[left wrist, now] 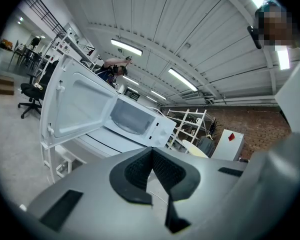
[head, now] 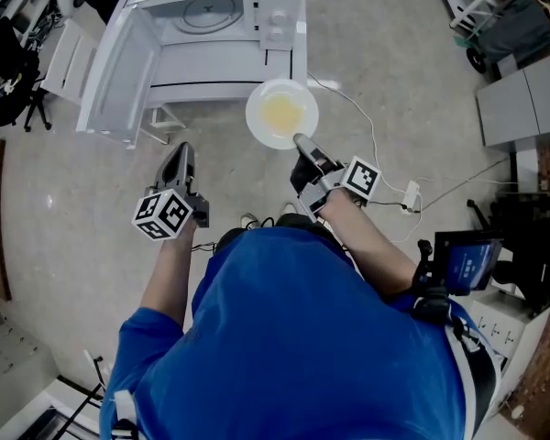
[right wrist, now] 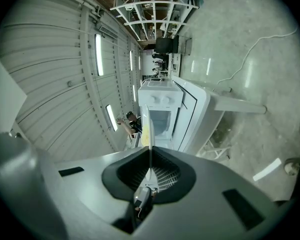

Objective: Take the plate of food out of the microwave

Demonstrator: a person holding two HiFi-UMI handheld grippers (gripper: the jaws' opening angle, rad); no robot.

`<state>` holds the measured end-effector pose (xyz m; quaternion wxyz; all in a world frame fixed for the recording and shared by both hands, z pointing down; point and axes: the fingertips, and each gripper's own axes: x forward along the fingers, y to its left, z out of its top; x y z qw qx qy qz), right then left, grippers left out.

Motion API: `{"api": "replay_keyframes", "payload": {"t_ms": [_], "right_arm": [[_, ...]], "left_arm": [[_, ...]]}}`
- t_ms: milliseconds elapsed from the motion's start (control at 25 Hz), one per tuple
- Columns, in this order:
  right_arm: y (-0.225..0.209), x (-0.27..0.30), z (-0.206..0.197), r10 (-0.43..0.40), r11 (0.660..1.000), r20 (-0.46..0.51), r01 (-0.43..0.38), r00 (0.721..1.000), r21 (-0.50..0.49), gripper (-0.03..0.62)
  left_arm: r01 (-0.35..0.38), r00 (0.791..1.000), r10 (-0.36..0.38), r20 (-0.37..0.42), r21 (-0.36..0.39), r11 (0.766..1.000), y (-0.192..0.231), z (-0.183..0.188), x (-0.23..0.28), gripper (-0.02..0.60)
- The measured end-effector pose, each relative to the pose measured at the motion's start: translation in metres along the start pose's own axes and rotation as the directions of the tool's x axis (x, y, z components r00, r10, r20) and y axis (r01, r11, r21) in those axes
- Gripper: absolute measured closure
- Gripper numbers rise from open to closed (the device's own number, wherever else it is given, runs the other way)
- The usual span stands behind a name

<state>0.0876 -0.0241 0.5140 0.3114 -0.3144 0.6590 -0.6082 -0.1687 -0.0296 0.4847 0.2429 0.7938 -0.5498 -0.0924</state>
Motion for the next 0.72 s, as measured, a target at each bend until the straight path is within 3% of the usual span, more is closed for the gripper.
{"api": "replay_keyframes", "payload": {"t_ms": [720], "right_arm": [[-0.0026,0.0051,-0.0053,-0.014,1.000,-0.016,0.014,1.000,-0.005,0.576]], "left_arm": [[-0.006,1.000,0.006,-0.018,-0.011,1.000,0.0023,-0.0075,0.0010,0.572]]}}
